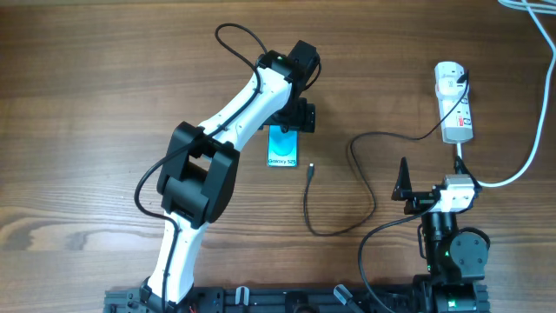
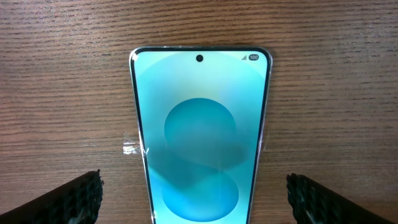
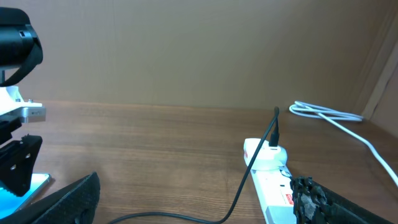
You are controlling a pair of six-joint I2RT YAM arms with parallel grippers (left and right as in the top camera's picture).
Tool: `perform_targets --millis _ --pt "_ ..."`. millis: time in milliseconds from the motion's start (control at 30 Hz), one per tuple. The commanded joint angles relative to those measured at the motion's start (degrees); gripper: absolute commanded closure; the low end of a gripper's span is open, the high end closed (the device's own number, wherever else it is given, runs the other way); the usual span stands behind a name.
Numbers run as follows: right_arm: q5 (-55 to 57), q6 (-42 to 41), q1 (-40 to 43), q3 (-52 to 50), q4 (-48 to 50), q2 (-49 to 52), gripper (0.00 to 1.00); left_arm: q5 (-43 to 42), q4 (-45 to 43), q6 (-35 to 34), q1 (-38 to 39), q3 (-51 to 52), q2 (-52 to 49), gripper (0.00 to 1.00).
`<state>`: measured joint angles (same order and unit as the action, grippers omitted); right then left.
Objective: Plug charger to phone and switch on socket
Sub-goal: 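Lower the left gripper and close it on the phone's top edge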
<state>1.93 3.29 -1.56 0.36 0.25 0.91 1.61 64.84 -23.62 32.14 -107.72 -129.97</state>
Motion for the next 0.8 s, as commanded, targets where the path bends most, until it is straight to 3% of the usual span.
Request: perform_targets --millis 0,767 --pt "-0.5 -0.4 0.3 -0.1 0.2 -0.3 0.00 -1.1 -0.3 -0.6 -0.1 0.3 -1.1 0.00" --pt "-0.5 -0.4 0.3 -0.1 0.2 -0.3 0.00 -1.6 -4.1 -2.4 -0.1 4.1 -1.1 0.00"
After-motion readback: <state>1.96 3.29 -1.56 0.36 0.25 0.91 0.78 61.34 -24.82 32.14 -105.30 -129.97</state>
